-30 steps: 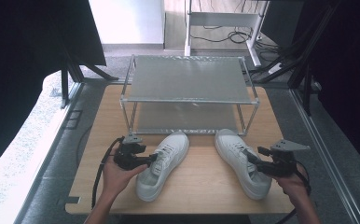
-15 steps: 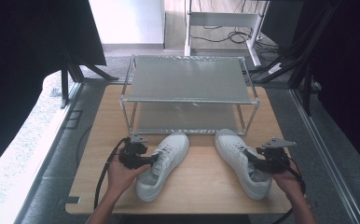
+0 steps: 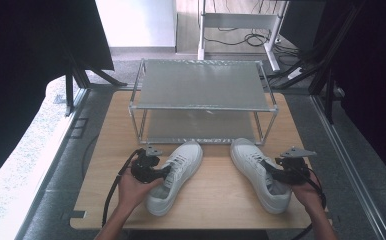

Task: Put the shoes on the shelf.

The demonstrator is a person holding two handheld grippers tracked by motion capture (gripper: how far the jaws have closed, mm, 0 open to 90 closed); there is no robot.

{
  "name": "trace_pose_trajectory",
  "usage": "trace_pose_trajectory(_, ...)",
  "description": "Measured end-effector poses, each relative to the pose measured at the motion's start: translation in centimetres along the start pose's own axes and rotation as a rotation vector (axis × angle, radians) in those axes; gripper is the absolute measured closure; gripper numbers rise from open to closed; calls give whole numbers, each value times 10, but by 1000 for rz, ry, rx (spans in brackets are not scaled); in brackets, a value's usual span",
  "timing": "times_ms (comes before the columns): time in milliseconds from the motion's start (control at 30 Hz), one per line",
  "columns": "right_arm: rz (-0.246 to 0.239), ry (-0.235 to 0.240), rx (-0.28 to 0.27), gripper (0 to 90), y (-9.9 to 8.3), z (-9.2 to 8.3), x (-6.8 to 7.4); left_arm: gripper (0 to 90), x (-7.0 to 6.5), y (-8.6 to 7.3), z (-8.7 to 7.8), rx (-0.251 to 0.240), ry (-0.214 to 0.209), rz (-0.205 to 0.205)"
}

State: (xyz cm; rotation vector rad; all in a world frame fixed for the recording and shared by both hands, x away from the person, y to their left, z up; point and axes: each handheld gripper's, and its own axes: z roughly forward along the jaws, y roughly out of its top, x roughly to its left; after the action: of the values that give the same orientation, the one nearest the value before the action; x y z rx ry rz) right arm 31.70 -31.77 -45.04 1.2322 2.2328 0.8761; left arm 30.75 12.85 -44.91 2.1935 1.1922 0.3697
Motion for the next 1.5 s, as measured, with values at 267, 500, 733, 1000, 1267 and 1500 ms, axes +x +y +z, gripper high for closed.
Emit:
trace_pose_trajectory(267,-12,-17,18,527,4,3,0,524,3,2,9,6,-5,-19)
trace_pose_trajectory(500,2,-13,61,601,7,13,-4,673,1,6,18,18,-13,-19)
trace_pose_trajectory(733,-10,-24,130,717,10,27,-1,736,-2,6,21,22,0,-20)
trace_pose_trajectory(1000,-16,-66,171,828,11,29,0,776,-3,5,22,16,23,-18)
trace_pose_trajectory(1267,36,-52,156,869,9,29,-4,816,3,-2,21,-31,-4,-69)
trace_pose_trajectory(1500,42,-38,140,880,8,27,-7,819,7,-3,21,-44,-34,-104)
